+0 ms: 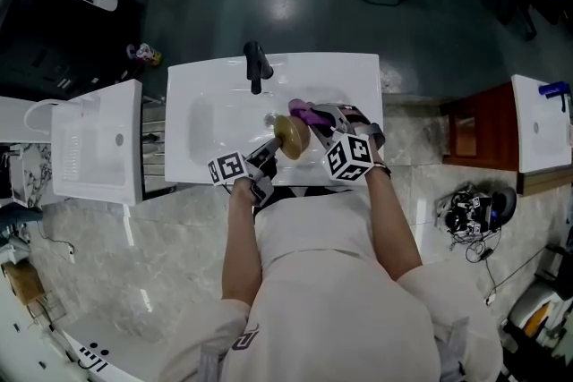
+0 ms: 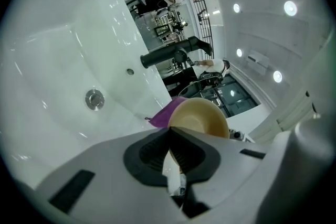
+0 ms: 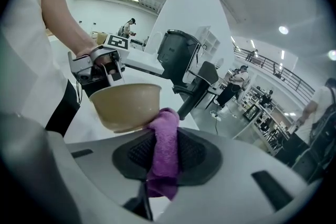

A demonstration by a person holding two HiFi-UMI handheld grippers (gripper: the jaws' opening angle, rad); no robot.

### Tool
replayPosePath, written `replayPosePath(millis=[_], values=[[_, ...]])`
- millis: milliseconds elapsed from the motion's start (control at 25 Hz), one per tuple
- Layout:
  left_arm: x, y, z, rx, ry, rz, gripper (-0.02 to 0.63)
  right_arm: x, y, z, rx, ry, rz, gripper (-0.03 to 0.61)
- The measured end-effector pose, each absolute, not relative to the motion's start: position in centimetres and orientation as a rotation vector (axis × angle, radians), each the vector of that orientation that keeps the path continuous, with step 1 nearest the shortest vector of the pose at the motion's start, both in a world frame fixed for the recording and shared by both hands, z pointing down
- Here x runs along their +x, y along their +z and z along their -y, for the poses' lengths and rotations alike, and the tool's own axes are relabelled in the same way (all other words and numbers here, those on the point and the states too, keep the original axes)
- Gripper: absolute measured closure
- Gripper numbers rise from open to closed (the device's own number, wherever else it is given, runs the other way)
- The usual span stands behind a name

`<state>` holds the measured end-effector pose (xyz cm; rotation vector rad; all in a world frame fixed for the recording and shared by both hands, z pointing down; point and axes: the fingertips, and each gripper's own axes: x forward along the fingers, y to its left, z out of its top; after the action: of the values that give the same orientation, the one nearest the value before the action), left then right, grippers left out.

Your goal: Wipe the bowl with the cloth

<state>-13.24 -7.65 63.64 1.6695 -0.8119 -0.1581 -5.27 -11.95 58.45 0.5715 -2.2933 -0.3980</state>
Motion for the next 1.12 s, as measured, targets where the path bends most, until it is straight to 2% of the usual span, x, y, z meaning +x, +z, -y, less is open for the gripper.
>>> replayPosePath(millis=[440, 1120], values=[[-14.1, 65.3, 7.4, 1.638, -0.056, 0.934, 0.604, -6.0, 58.3, 11.4, 0.519, -0.405, 2.308, 0.488], [-19.8, 64.7, 8.9, 1.528, -0.145, 1.305, 0.604, -8.6, 60.5, 7.2, 0.228, -0.261, 2.373, 0.488]])
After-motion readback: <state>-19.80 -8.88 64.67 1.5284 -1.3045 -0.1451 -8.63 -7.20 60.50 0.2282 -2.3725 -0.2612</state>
